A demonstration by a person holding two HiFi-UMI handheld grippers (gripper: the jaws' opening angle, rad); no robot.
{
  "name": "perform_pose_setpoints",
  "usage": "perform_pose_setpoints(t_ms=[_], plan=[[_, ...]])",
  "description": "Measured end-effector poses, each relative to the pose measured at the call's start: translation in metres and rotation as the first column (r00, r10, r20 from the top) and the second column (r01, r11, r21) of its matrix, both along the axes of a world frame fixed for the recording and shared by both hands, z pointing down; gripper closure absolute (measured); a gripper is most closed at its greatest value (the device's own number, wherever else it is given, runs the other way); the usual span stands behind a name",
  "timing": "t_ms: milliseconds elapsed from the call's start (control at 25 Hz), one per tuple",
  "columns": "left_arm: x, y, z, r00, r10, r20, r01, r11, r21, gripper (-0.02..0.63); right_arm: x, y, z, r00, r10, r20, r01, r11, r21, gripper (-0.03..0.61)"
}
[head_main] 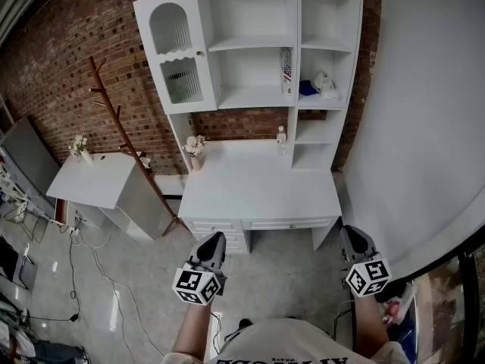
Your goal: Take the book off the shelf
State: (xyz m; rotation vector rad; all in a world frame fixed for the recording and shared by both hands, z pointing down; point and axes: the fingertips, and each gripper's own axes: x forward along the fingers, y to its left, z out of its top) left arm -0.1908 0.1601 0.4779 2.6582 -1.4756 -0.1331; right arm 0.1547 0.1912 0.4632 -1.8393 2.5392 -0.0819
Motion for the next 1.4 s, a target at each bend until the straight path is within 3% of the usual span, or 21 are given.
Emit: perform_pose_setpoints(t_ms=[720, 1400], plan=[[-0.010, 0.002, 0.006, 1.000, 0.010, -0.010, -0.010, 1.000, -0.007, 0.584, -0.017, 0.000, -0.006, 1.000, -0.001, -0.007, 0.002, 1.000, 0.014, 0.545], [-0.060, 0.004, 0.018, 0.998, 0.070, -0.004, -0.070, 0.997, -0.028, 0.584, -0.071, 0.006, -0.008, 0.998, 0.048, -0.035, -0.047, 0.999, 0.019, 0.543]])
